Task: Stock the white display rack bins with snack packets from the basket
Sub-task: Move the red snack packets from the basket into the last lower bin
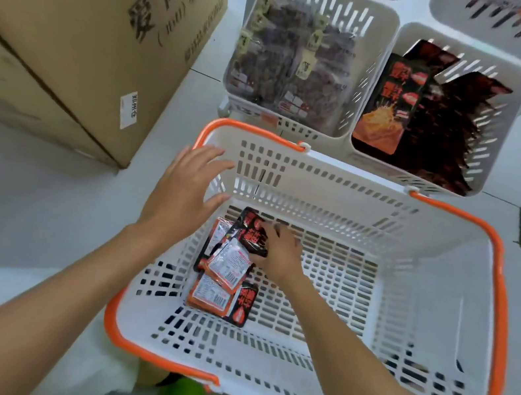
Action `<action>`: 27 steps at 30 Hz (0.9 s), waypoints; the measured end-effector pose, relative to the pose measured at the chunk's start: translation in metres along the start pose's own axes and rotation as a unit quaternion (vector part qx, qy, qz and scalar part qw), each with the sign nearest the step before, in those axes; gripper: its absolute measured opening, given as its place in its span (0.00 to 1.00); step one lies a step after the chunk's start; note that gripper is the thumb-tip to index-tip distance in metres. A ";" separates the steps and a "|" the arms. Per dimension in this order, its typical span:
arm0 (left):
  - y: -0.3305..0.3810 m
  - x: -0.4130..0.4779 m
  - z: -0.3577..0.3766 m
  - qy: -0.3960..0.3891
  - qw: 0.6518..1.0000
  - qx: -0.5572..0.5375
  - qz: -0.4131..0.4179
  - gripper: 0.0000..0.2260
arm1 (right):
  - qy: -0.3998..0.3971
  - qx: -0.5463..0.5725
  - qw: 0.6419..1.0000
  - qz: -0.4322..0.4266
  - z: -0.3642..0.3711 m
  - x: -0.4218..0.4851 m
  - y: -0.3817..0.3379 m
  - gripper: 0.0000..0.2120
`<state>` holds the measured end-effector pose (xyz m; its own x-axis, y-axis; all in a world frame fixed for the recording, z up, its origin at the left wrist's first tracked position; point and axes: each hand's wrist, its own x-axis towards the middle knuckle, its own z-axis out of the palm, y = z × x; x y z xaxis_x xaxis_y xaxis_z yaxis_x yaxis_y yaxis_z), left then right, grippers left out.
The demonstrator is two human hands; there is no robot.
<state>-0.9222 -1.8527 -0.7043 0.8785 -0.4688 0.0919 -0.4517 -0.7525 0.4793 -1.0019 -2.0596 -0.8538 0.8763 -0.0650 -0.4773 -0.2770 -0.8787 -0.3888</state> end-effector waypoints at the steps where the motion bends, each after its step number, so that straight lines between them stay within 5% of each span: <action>1: 0.001 0.000 0.000 0.002 1.000 0.004 0.002 0.23 | 0.009 0.017 1.000 0.015 0.001 -0.006 0.011 0.39; 5: 0.010 -0.009 0.010 0.022 0.998 -0.010 0.051 0.17 | 0.038 0.061 0.997 0.000 -0.005 -0.025 0.043 0.24; 10: 0.044 -0.024 0.056 -0.157 0.945 -0.230 -0.174 0.20 | 0.101 0.225 0.969 0.005 -0.046 -0.040 0.013 0.15; 13: 0.040 -0.027 0.074 -0.180 0.899 -0.286 -0.277 0.23 | 0.061 0.156 0.984 0.061 -0.042 -0.031 0.014 0.33; 16: 0.027 -0.033 0.074 -0.174 0.904 -0.266 -0.286 0.20 | -0.037 0.103 0.984 0.142 -0.016 -0.027 0.019 0.51; 19: 0.018 -0.038 0.076 -0.185 0.906 -0.247 -0.289 0.21 | 0.007 0.041 0.993 0.113 0.011 -0.033 0.022 0.50; 21: 0.015 -0.040 0.083 -0.193 0.905 -0.242 -0.293 0.21 | 0.064 0.108 0.980 0.152 0.007 -0.032 0.032 0.48; 23: 0.019 -0.038 0.091 -0.201 0.897 -0.256 -0.299 0.21 | 0.078 0.247 0.941 0.219 -0.014 -0.032 0.039 0.41; 27: 0.030 -0.028 0.110 -0.236 0.885 -0.283 -0.286 0.24 | 0.097 0.405 0.891 0.180 -0.059 -0.045 0.037 0.03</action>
<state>-0.9771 -1.9133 -0.7884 0.7152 -0.3279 -0.6172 0.3133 -0.6390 0.7026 -1.0284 -2.1168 -0.7998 0.7037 -0.4229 -0.5710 -0.6783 -0.1607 -0.7170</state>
